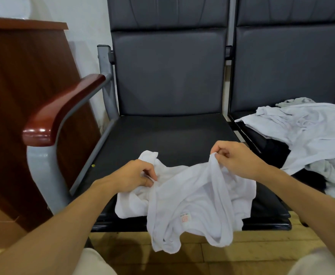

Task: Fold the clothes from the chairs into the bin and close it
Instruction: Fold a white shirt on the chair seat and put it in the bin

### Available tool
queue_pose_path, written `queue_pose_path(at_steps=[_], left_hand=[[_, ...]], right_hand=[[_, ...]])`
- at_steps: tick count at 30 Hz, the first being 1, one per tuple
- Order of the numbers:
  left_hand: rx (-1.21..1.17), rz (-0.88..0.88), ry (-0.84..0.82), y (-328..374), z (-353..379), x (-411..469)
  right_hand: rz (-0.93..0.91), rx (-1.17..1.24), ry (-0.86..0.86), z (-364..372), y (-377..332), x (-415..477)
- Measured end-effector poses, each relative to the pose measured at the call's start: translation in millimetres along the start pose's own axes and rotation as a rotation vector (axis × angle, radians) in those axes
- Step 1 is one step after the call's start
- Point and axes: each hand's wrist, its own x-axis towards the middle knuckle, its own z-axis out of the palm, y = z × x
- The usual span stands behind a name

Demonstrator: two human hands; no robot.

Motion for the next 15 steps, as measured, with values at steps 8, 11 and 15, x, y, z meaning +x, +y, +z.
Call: queue_pose_path(at_steps=[8,11,15], left_hand=[[-0.091,0.019,0.114,19,-1,-2],[-0.158,0.026,0.189,29,-2,-5],[-0.193,0.043,0.25,36,-6,-13]], right_hand=[[0.028,-0.03,-0.026,0,0,-2],[0.027,-0.051,-0.086,-1,2,-5],[0.052,-0.048,-0.058,-4,6,-10]])
